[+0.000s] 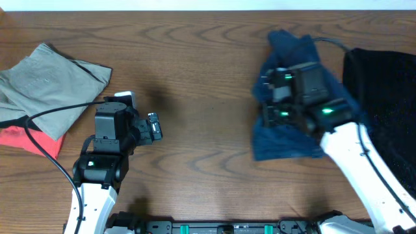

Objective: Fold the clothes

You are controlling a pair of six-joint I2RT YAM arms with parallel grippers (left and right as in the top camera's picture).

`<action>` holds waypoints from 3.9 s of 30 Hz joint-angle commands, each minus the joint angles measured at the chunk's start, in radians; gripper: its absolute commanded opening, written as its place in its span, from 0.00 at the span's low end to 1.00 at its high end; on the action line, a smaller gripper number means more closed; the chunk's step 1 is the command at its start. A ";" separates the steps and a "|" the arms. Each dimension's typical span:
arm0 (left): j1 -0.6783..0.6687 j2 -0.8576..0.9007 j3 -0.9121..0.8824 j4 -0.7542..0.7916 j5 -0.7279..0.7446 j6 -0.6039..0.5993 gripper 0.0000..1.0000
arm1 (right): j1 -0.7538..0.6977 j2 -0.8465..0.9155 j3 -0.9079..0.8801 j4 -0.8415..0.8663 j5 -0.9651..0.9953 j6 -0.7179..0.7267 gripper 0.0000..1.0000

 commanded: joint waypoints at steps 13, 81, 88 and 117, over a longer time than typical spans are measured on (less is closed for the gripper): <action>0.003 0.166 0.019 0.034 0.314 -0.067 0.98 | -0.023 0.021 0.003 -0.084 0.373 0.064 0.91; 0.156 0.743 0.409 0.301 0.615 -0.207 0.54 | -0.367 0.223 -0.037 -0.206 0.309 0.173 0.70; 0.005 0.753 0.351 -0.077 0.625 -0.153 0.56 | -0.370 0.223 -0.037 -0.087 0.315 0.150 0.80; -0.029 0.897 0.327 0.379 0.190 -0.379 0.06 | -0.370 -0.007 0.021 -0.202 0.342 0.048 0.93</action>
